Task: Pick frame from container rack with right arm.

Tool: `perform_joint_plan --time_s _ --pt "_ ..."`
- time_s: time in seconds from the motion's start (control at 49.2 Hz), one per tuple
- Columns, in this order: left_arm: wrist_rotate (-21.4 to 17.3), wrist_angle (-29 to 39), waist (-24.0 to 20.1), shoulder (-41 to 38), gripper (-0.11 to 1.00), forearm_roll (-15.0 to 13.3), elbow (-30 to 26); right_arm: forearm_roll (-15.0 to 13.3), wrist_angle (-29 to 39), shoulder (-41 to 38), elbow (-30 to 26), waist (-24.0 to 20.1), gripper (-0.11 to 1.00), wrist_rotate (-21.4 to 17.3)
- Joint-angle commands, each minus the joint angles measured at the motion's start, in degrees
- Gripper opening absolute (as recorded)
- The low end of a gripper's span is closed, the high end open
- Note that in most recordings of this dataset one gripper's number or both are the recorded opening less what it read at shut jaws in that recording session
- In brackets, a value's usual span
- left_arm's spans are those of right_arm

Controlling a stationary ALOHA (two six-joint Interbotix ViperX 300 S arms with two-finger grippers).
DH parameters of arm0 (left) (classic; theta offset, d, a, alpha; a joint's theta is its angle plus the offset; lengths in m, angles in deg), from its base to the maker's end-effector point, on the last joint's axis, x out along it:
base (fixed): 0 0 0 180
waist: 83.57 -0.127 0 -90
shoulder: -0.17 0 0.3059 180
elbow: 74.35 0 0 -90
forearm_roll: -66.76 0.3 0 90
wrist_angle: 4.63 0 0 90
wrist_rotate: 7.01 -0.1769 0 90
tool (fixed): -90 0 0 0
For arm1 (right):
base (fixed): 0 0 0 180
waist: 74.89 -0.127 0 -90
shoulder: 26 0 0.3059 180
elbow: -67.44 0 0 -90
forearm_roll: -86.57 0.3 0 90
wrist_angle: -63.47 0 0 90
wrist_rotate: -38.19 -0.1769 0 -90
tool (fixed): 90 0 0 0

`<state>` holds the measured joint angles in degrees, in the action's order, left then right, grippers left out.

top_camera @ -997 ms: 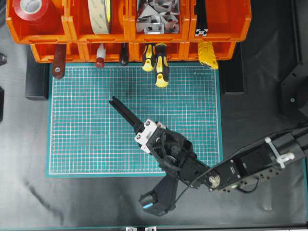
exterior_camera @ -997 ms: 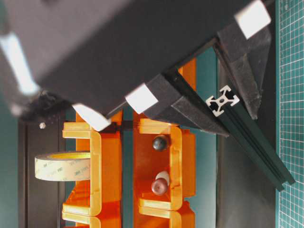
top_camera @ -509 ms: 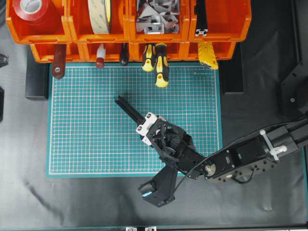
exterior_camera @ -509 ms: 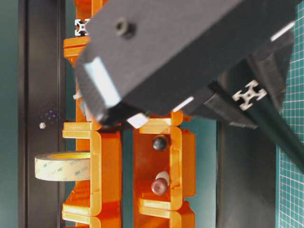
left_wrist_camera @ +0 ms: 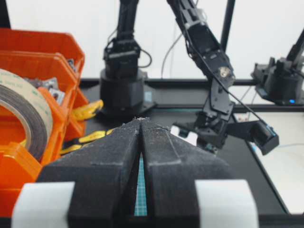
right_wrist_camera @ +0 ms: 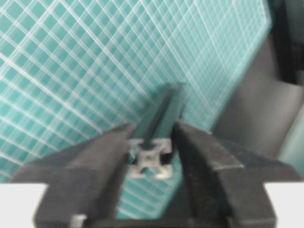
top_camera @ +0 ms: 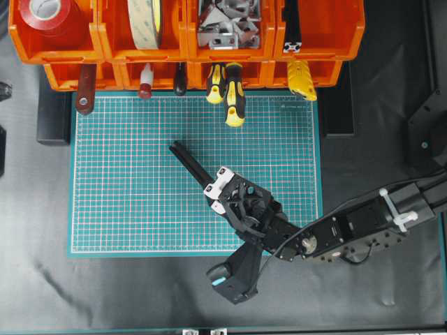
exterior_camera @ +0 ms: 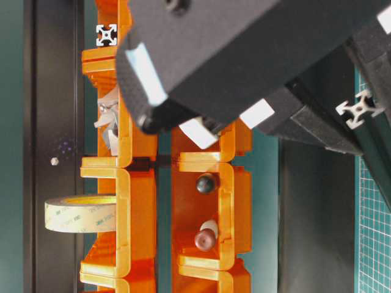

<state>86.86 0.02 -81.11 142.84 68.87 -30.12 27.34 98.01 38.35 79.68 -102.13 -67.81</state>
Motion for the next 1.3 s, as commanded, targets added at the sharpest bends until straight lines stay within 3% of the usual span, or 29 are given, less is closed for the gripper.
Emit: perform_joint_plan --time_s 0.0,0.102,0.203,0.427,0.59,0.753,0.895,1.078,1.282 --pt "0.1 -0.2 0.1 -0.7 0.01 0.1 -0.9 1.0 -1.5 0.7 -0.4 0.0 0.44 -0.1" --pt "0.2 -0.1 0.1 -0.8 0.01 0.2 -0.8 3.3 -2.9 -0.2 -0.3 0.0 0.63 -0.2" --pt "0.1 0.0 0.1 -0.7 0.01 0.1 -0.8 5.7 -3.4 -0.8 -0.3 0.0 0.75 -0.2" --pt "0.2 0.0 0.1 -0.8 0.01 0.1 -0.8 9.1 -4.0 -0.8 -0.2 0.0 0.83 -1.1" --pt "0.2 0.0 0.1 -0.8 0.01 0.2 -0.8 13.0 -7.9 -0.2 -0.1 0.1 0.83 -9.1" --pt "0.2 0.0 0.1 -0.4 0.01 0.2 -0.9 13.2 -9.6 0.4 0.8 -0.1 0.84 -16.9" --pt "0.2 0.0 0.1 -0.4 0.01 0.2 -1.0 13.2 -9.5 2.4 1.7 -0.3 0.84 -20.7" --pt "0.1 0.0 0.1 -0.2 0.01 0.2 -1.0 13.2 -8.3 9.8 1.9 0.7 0.84 -28.7" --pt "-0.4 0.0 0.1 0.0 0.01 0.2 -1.1 13.0 -7.9 20.8 6.3 1.1 0.84 -35.4"
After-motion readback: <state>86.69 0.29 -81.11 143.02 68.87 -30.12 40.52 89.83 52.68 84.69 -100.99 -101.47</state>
